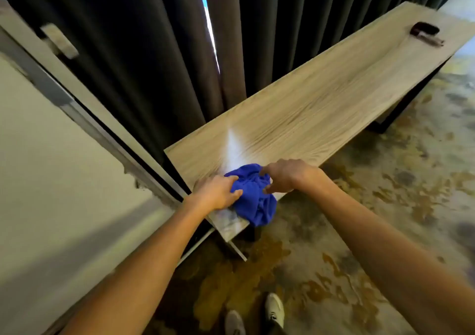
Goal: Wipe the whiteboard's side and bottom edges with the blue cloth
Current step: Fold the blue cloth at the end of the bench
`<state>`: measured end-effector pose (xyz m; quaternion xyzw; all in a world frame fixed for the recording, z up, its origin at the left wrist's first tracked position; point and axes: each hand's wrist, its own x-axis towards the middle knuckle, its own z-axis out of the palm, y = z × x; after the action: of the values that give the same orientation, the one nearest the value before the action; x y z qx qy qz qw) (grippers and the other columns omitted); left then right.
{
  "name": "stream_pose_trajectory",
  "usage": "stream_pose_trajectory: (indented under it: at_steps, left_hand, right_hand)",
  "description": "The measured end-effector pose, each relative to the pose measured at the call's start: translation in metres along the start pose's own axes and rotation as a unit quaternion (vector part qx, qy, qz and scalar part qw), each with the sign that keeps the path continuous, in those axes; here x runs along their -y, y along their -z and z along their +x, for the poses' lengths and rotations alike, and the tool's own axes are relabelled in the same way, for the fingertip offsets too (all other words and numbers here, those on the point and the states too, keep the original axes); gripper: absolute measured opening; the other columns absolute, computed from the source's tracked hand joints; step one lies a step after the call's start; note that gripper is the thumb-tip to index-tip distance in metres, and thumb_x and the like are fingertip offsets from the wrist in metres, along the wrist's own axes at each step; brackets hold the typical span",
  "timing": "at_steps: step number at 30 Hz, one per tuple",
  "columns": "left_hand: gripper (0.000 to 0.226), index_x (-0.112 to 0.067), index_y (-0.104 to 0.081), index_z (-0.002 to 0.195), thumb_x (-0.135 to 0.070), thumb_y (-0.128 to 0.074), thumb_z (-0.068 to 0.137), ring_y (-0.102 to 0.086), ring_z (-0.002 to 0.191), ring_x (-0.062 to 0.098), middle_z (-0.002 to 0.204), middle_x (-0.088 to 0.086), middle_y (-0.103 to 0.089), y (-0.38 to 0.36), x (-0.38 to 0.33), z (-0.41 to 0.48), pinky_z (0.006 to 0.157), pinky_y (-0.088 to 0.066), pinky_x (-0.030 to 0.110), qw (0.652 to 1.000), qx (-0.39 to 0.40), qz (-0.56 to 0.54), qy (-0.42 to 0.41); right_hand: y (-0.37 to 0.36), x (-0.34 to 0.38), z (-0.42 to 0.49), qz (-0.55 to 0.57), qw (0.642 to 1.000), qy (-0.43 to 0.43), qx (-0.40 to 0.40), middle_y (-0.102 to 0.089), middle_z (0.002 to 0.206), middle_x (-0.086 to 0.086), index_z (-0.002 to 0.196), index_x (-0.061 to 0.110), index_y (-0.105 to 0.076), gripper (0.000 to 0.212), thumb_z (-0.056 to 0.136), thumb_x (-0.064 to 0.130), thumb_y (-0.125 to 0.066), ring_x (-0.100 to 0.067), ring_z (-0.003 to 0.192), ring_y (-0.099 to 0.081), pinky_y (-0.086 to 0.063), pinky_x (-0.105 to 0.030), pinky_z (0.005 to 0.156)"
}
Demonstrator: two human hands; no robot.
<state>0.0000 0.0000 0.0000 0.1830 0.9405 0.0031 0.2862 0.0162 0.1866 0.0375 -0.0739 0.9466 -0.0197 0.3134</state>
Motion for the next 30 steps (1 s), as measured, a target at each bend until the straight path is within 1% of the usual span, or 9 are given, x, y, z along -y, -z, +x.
stream_pose_trajectory:
  at_steps: [2,5,8,11,13,17,23,26,30]
  left_hand:
    - [0.057,-0.027,-0.042,0.151,-0.050,-0.047,0.099,-0.051,0.135,0.026,0.149,0.004,-0.052,-0.018,0.001,0.014,0.107,-0.042,0.041,1.000,-0.023,-0.001,0.007]
    - [0.067,-0.023,-0.033,0.157,-0.040,-0.058,0.097,-0.046,0.139,0.027,0.157,0.005,-0.041,-0.055,0.002,0.031,0.110,-0.042,0.043,0.999,-0.021,-0.044,0.013]
    - [0.073,-0.027,-0.027,0.159,-0.036,-0.062,0.095,-0.050,0.135,0.029,0.157,0.002,-0.040,-0.076,0.003,0.044,0.104,-0.047,0.045,0.998,-0.034,-0.038,0.023]
    - [0.059,-0.030,-0.036,0.152,-0.035,-0.058,0.098,-0.061,0.120,0.030,0.144,0.000,-0.052,-0.087,-0.001,0.049,0.086,-0.051,0.042,0.995,-0.078,-0.026,0.049]
    - [0.045,-0.029,-0.047,0.143,-0.032,-0.056,0.099,-0.064,0.111,0.030,0.133,0.001,-0.058,-0.089,-0.003,0.048,0.078,-0.050,0.040,0.992,-0.115,-0.017,0.059]
    - [0.027,-0.026,-0.056,0.128,-0.028,-0.052,0.101,-0.066,0.106,0.027,0.123,0.000,-0.062,-0.079,-0.003,0.035,0.073,-0.046,0.037,0.989,-0.139,-0.019,0.056]
    - [0.026,-0.028,-0.057,0.126,-0.030,-0.050,0.102,-0.062,0.109,0.024,0.124,-0.005,-0.060,-0.037,0.003,0.008,0.078,-0.048,0.038,0.972,-0.226,-0.054,0.039]
    - [0.027,-0.029,-0.058,0.128,-0.031,-0.051,0.102,-0.059,0.109,0.019,0.124,-0.007,-0.061,-0.007,0.001,-0.011,0.072,-0.041,0.031,0.958,-0.281,-0.056,0.027]
    - [0.031,-0.030,-0.058,0.131,-0.028,-0.050,0.101,-0.057,0.111,0.019,0.128,-0.009,-0.058,0.047,-0.004,-0.047,0.072,-0.045,0.032,0.934,-0.349,-0.075,0.002]
  right_hand:
    - [-0.013,0.000,0.017,-0.003,1.000,0.010,-0.008,-0.054,0.136,-0.003,0.138,0.030,-0.047,0.051,0.090,0.045,-0.056,-0.026,0.124,-0.053,-0.044,-0.037,0.094]
    - [-0.046,0.003,0.043,0.030,0.998,0.022,-0.051,-0.051,0.140,-0.002,0.137,0.030,-0.048,0.048,0.091,0.033,-0.059,-0.026,0.127,-0.052,-0.044,-0.040,0.097]
    - [-0.071,0.004,0.063,0.063,0.995,0.035,-0.068,-0.035,0.152,-0.001,0.147,0.032,-0.034,0.069,0.086,0.034,-0.066,-0.029,0.133,-0.045,-0.042,-0.044,0.099]
    - [-0.092,0.007,0.077,0.078,0.995,0.025,-0.061,-0.021,0.156,-0.004,0.150,0.034,-0.023,0.084,0.081,0.038,-0.070,-0.034,0.133,-0.039,-0.043,-0.046,0.101]
    - [-0.101,0.009,0.079,0.073,0.994,0.016,-0.082,-0.024,0.151,-0.007,0.148,0.034,-0.029,0.079,0.080,0.039,-0.070,-0.035,0.129,-0.042,-0.048,-0.046,0.095]
    - [-0.097,0.009,0.074,0.089,0.990,0.026,-0.103,-0.039,0.134,-0.008,0.139,0.030,-0.041,0.063,0.083,0.042,-0.066,-0.032,0.115,-0.053,-0.051,-0.043,0.089]
    - [-0.057,0.003,0.051,0.173,0.975,0.065,-0.120,-0.041,0.134,-0.008,0.136,0.032,-0.043,0.069,0.077,0.061,-0.063,-0.028,0.123,-0.048,-0.042,-0.038,0.101]
    - [-0.029,0.008,0.030,0.266,0.947,0.093,-0.153,-0.036,0.141,-0.003,0.133,0.028,-0.044,0.079,0.069,0.065,-0.069,-0.021,0.126,-0.045,-0.040,-0.034,0.104]
    - [0.013,0.024,-0.003,0.372,0.891,0.146,-0.214,-0.056,0.120,0.011,0.130,0.035,-0.045,0.077,0.064,0.056,-0.078,-0.005,0.103,-0.058,-0.049,-0.023,0.090]
